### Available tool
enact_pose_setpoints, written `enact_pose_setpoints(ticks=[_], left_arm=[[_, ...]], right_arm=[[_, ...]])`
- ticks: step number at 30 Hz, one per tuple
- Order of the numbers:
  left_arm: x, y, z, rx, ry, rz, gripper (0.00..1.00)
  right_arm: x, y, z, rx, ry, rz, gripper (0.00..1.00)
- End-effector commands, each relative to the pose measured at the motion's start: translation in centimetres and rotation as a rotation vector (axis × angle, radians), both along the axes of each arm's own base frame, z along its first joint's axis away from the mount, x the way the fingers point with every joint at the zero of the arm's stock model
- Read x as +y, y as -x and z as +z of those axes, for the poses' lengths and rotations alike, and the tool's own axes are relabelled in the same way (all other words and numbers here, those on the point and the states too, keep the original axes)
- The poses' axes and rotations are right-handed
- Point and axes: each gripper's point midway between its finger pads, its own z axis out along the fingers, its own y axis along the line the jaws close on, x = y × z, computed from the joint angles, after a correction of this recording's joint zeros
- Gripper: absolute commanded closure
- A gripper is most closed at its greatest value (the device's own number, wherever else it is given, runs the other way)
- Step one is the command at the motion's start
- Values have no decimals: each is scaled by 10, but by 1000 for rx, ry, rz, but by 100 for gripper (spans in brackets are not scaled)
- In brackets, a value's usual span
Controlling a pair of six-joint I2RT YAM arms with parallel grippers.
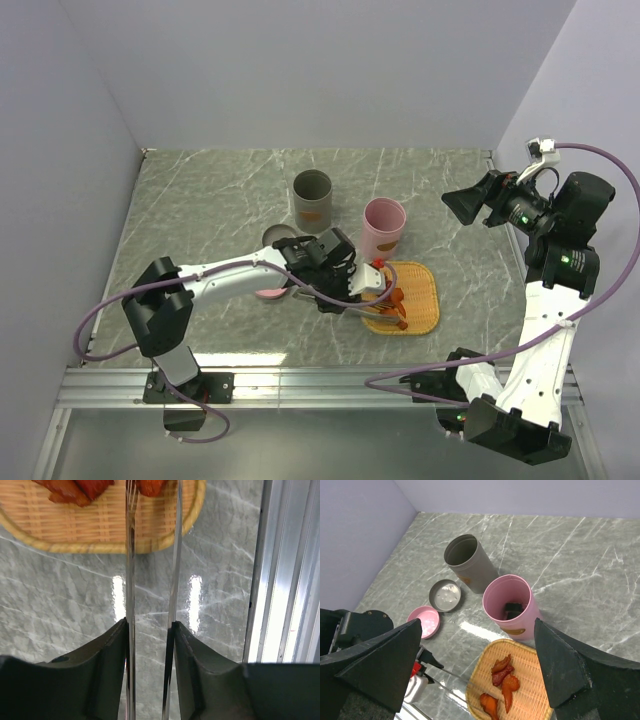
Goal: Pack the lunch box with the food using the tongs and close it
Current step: Pick up the food using the clamp, then place the food into the lunch box
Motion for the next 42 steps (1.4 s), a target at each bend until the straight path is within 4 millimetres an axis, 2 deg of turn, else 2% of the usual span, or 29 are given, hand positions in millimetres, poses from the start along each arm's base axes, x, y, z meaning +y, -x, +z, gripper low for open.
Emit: enact_pose_setpoints(ticks=[1,13,19,22,23,25,26,29,31,32,34,35,42], left_arm=[[-21,-1,33,-17,104,-15,57],[-8,-12,87,-67,195,50,63],[2,-35,125,-99,255,100,63],[9,-55,159,-104,323,152,63],[17,-67,167,-110,340,187,63],[23,-74,183,-98,378,218,63],[32,-86,197,-113,408,254,63],[50,-105,218,-112,458,331,62],[60,-114,226,-99,483,373,62],[72,-127,228,-104,486,423,62],[84,-139,229,-106,490,478,62],[95,-150,229,-109,490,520,62],[143,-187,217,-112,468,695,62]], right_arm=[[-2,2,10,-50,25,-12,0],[-1,4,12,-55,25,-7,0],[-1,2,12,-49,20,-5,0],[-1,2,12,-52,23,-1,0],[-1,2,12,-52,20,0,0],[-1,2,12,-49,19,1,0],[0,3,13,-54,20,6,0],[0,2,13,-52,18,6,0],[-1,1,13,-52,19,7,0],[0,1,13,-50,17,9,0],[0,1,13,-50,17,10,0],[0,1,13,-50,15,11,0],[0,2,11,-48,15,10,0]])
